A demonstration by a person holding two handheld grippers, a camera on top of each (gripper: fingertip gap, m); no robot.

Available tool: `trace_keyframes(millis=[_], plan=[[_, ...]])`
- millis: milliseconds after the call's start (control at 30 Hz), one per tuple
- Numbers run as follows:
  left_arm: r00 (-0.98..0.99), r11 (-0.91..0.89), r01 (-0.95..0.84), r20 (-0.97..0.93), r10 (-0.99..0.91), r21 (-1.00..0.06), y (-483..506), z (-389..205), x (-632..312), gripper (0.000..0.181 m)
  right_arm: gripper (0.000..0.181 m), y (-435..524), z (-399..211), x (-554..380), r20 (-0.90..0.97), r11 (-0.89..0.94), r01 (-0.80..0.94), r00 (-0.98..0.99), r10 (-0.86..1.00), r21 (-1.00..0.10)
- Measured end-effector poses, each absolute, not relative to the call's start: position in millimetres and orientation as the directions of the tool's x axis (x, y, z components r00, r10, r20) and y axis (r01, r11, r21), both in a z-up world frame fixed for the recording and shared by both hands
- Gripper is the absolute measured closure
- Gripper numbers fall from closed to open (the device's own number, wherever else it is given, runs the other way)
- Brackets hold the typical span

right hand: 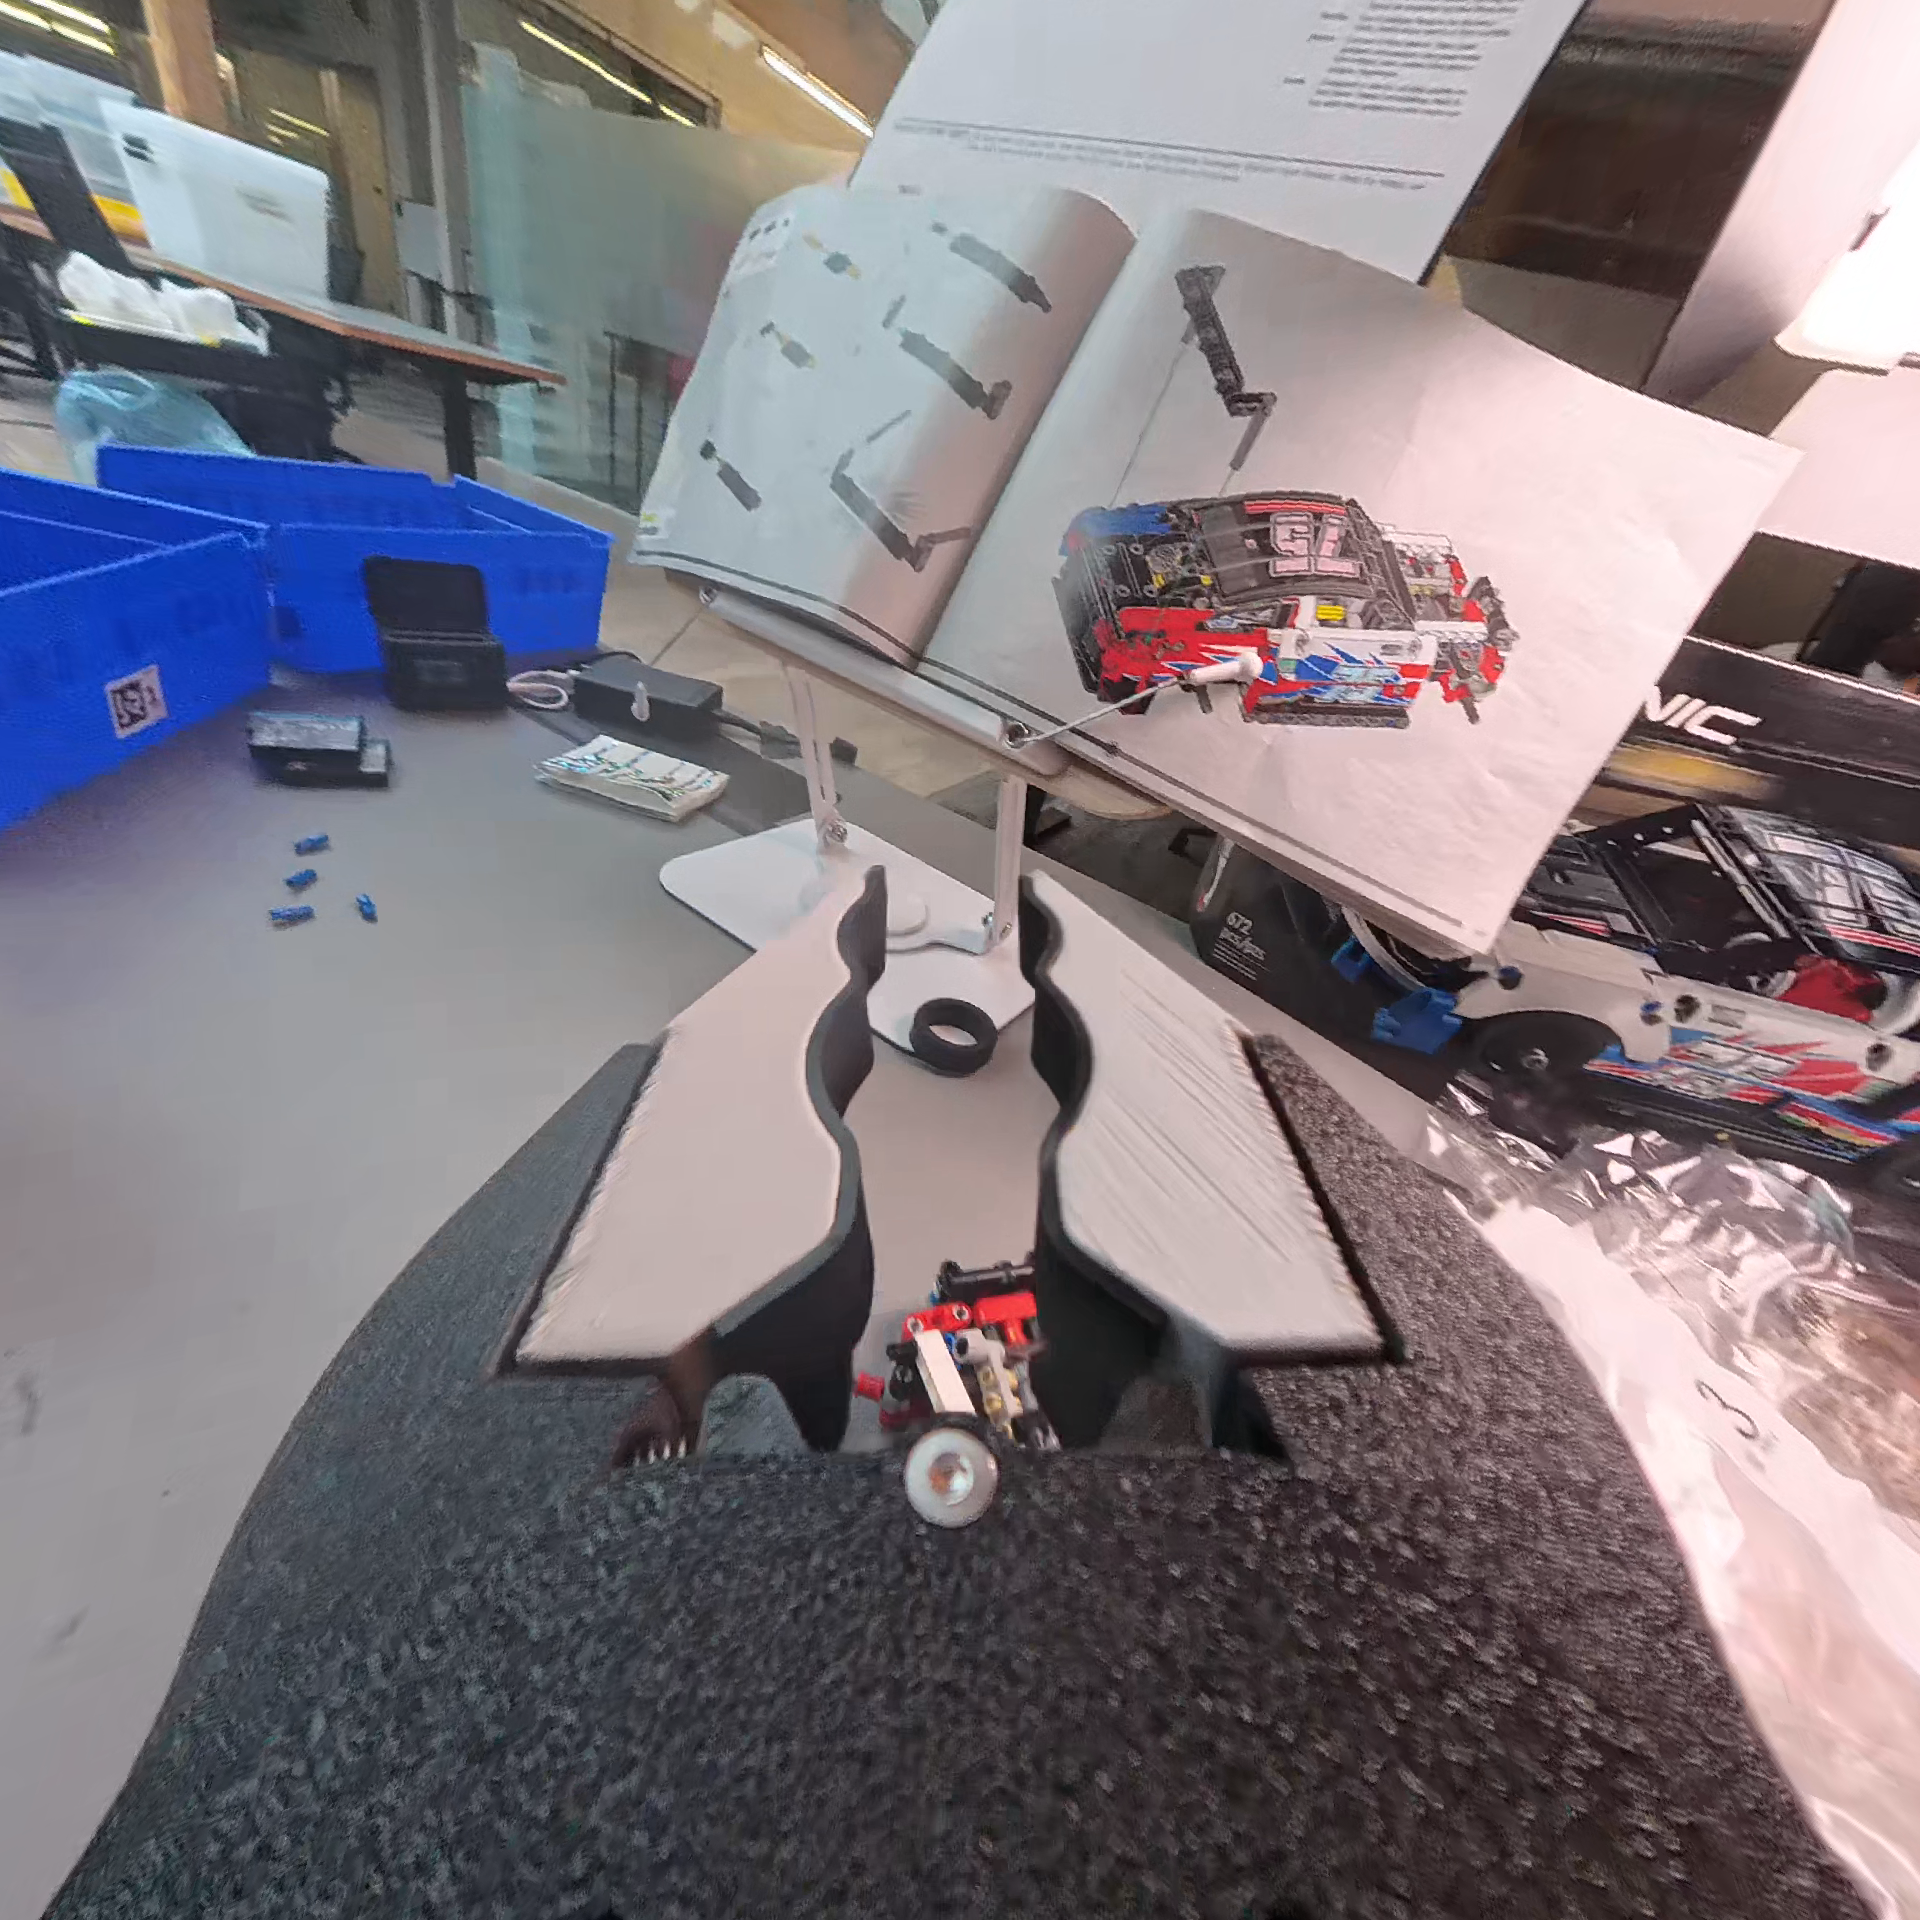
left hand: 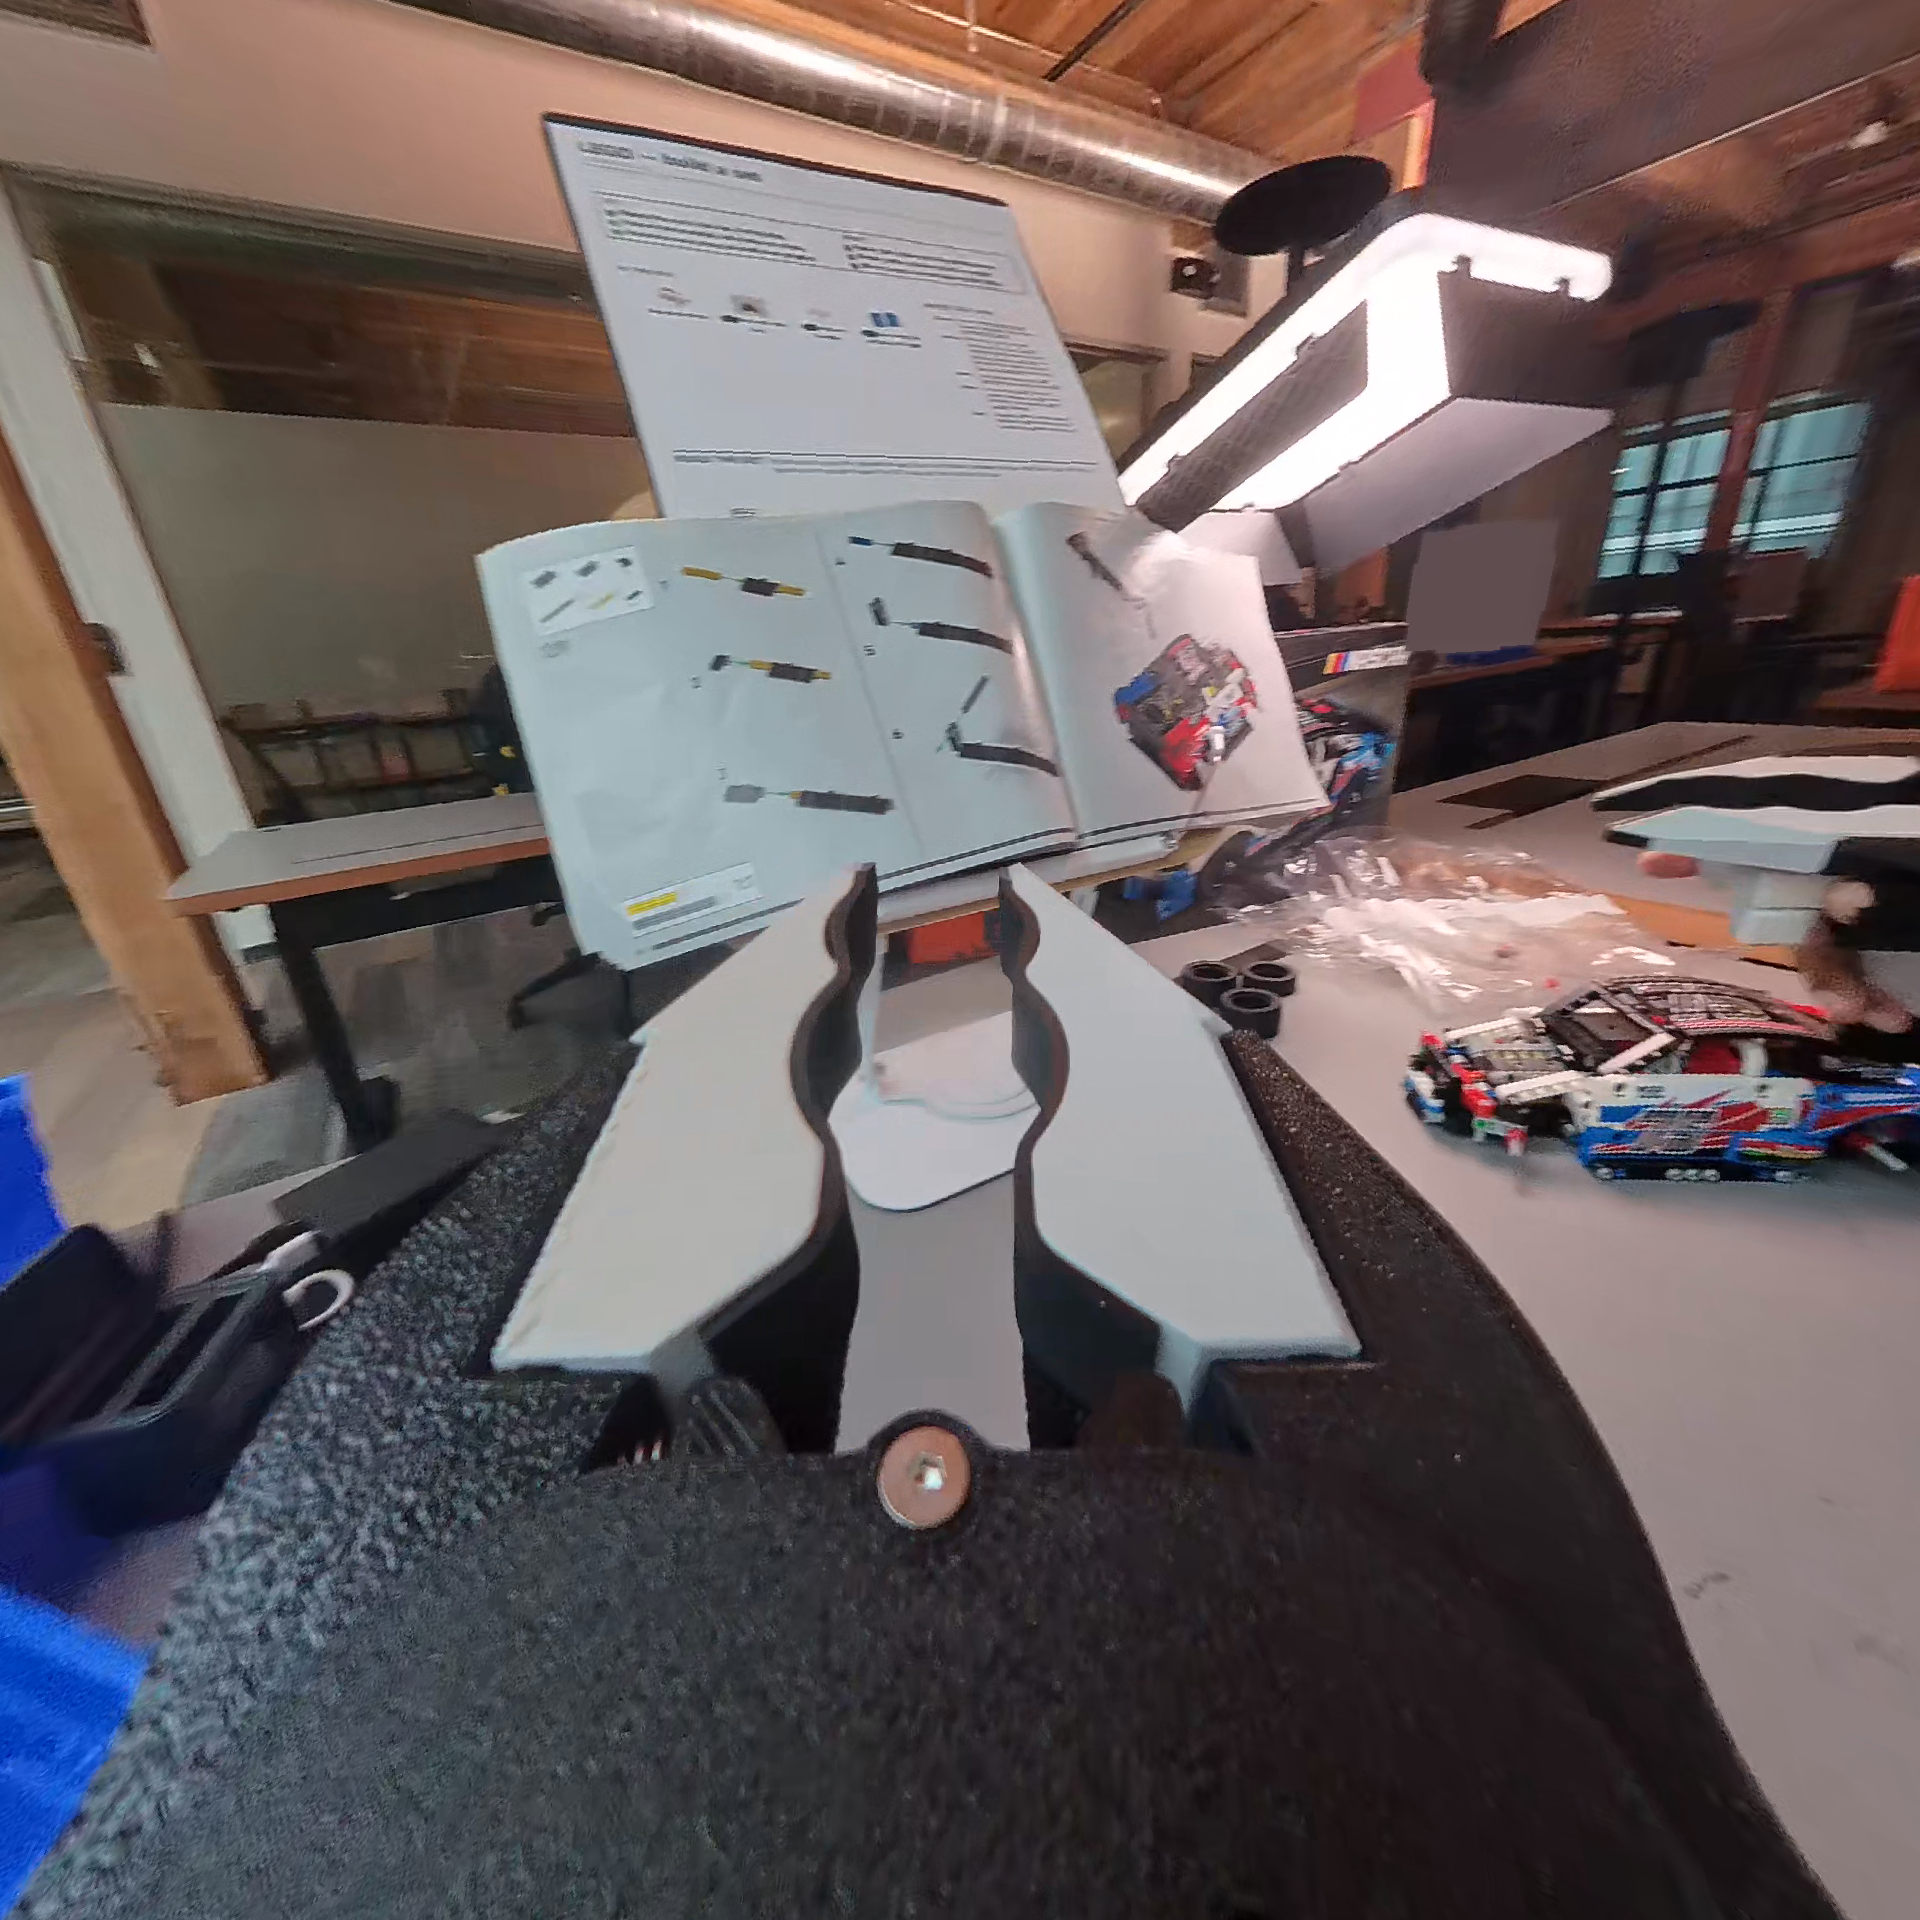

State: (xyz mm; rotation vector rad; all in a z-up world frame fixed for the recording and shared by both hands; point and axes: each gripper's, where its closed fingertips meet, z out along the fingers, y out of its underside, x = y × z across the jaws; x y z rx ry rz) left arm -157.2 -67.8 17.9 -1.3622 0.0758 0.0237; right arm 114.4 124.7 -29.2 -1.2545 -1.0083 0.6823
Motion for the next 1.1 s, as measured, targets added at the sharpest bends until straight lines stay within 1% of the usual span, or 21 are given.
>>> trace_keyframes(millis=[100, 167, 233, 333, 400, 467, 567, 633, 733, 767, 800, 867, 900, 967, 1000, 1033, 1067, 1100], plan=[[0.989, 0.199, -0.047, -0.074, -0.13, -0.979, -34, 20, -135, 0.165, 0.18, 130, -16, 85, 0.256, 0.233, 0.107, 0.424, 0.869, -0.967], [0.983, 0.176, -0.038, -0.068, -0.169, -0.984, -9, 19, -125, 0.173, 0.181, 142, -8, 63, 0.272, 0.241, 0.126, 0.438, 0.857, -0.962], [0.979, 0.186, -0.012, -0.049, -0.197, -0.982, 13, 22, -118, 0.18, 0.181, 158, -1, 38, 0.242, 0.206, 0.128, 0.453, 0.858, -0.97], [0.984, 0.182, 0.003, -0.029, -0.174, -0.983, 43, 24, -122, 0.181, 0.164, 194, 5, 6, 0.223, 0.176, 0.139, 0.519, 0.825, -0.974], [0.988, 0.179, 0.043, 0.015, -0.155, -0.983, 58, 25, -130, 0.18, 0.154, 218, 6, -12, 0.243, 0.178, 0.169, 0.566, 0.788, -0.969], [0.989, 0.162, 0.092, 0.072, -0.127, -0.983, 73, 24, -142, 0.172, 0.15, 231, 10, -31, 0.264, 0.202, 0.17, 0.583, 0.769, -0.964], [0.99, 0.163, 0.128, 0.115, -0.087, -0.978, 88, 22, -159, 0.16, 0.14, 221, 24, -66, 0.262, 0.235, 0.119, 0.542, 0.799, -0.965], [0.991, 0.163, 0.129, 0.12, -0.065, -0.978, 93, 19, -166, 0.158, 0.13, 207, 32, -91, 0.287, 0.264, 0.119, 0.521, 0.804, -0.957], [0.991, 0.157, 0.132, 0.124, -0.059, -0.979, 93, 11, -171, 0.157, 0.103, 200, 32, -128, 0.344, 0.288, 0.187, 0.53, 0.775, -0.939], [0.991, 0.152, 0.127, 0.12, -0.056, -0.98, 92, 9, -172, 0.157, 0.1, 207, 28, -136, 0.387, 0.301, 0.243, 0.556, 0.736, -0.922], [0.992, 0.149, 0.121, 0.114, -0.054, -0.981, 91, 7, -173, 0.157, 0.1, 215, 24, -141, 0.439, 0.318, 0.303, 0.582, 0.685, -0.898], [0.993, 0.15, 0.115, 0.109, -0.052, -0.982, 86, 7, -175, 0.157, 0.115, 224, 28, -138, 0.5, 0.375, 0.333, 0.628, 0.596, -0.865], [0.992, 0.153, 0.118, 0.111, -0.052, -0.981, 84, 8, -177, 0.157, 0.126, 225, 31, -134, 0.481, 0.382, 0.299, 0.645, 0.594, -0.874], [0.992, 0.152, 0.126, 0.12, -0.047, -0.98, 81, 11, -182, 0.154, 0.155, 226, 36, -121, 0.386, 0.349, 0.196, 0.663, 0.641, -0.916], [0.991, 0.151, 0.133, 0.128, -0.047, -0.979, 81, 12, -184, 0.152, 0.162, 228, 37, -113, 0.352, 0.33, 0.166, 0.668, 0.656, -0.929], [0.989, 0.146, 0.145, 0.139, -0.052, -0.979, 82, 12, -185, 0.15, 0.173, 231, 36, -108, 0.335, 0.315, 0.155, 0.659, 0.673, -0.937], [0.987, 0.132, 0.159, 0.152, -0.059, -0.978, 85, 9, -185, 0.148, 0.181, 236, 33, -101, 0.316, 0.288, 0.155, 0.665, 0.677, -0.945], [0.984, 0.112, 0.171, 0.164, -0.065, -0.979, 88, 4, -184, 0.144, 0.181, 242, 31, -94, 0.298, 0.266, 0.153, 0.672, 0.678, -0.952]])
